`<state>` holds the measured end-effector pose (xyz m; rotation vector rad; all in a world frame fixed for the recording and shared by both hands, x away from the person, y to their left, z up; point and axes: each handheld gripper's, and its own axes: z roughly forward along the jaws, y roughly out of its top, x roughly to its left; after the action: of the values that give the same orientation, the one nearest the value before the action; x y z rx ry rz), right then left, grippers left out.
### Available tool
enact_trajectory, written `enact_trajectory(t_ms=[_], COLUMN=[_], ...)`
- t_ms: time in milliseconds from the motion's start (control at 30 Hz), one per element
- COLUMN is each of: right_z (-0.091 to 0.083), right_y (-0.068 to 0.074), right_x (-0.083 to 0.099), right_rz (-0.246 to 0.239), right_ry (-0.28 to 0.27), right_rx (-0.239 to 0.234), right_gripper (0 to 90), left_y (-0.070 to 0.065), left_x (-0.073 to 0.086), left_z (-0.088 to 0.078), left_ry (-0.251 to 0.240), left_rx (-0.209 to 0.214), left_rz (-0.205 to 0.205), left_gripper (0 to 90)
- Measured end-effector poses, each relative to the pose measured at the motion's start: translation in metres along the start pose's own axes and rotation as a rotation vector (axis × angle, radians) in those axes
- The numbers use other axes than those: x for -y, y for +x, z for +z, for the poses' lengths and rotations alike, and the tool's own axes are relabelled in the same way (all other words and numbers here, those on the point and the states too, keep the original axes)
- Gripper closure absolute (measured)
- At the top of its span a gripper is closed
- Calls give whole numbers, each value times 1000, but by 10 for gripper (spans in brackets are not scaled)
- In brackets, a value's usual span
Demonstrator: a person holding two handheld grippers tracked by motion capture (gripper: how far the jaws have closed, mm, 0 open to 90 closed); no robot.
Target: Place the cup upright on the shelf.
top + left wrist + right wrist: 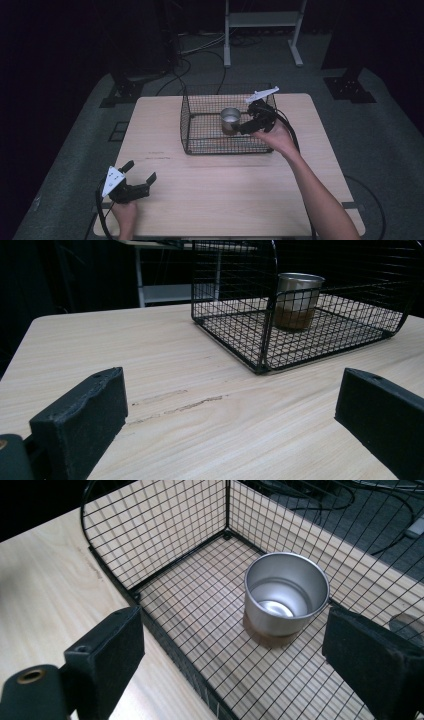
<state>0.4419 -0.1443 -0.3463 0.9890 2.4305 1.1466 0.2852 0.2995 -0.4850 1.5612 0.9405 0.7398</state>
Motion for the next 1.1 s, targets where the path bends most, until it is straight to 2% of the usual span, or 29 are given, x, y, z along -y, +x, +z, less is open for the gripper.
enact_trajectory(t_ms=[33,133,200,400,567,1100], right_z=[-1,-4,-5,-9,-13,-28], right_y=[2,5,7,9,10,11], right_x=[2,7,11,23,34,64], right_rz=[-23,-31,-45,-31,-37,-20], right_ry=[7,13,20,25,21,10], right_rx=[22,9,18,-2,-14,-13], right_gripper=[91,91,91,91,91,91], left_y=[0,0,0,-1,-1,-1], left_x=[0,0,0,0,0,0], left_z=[0,0,0,0,0,0], left_ry=[0,0,1,-3,-1,-1], left_rx=[0,0,1,3,3,4], left_rz=[-2,0,1,5,7,10], left_gripper=[0,0,0,0,0,0])
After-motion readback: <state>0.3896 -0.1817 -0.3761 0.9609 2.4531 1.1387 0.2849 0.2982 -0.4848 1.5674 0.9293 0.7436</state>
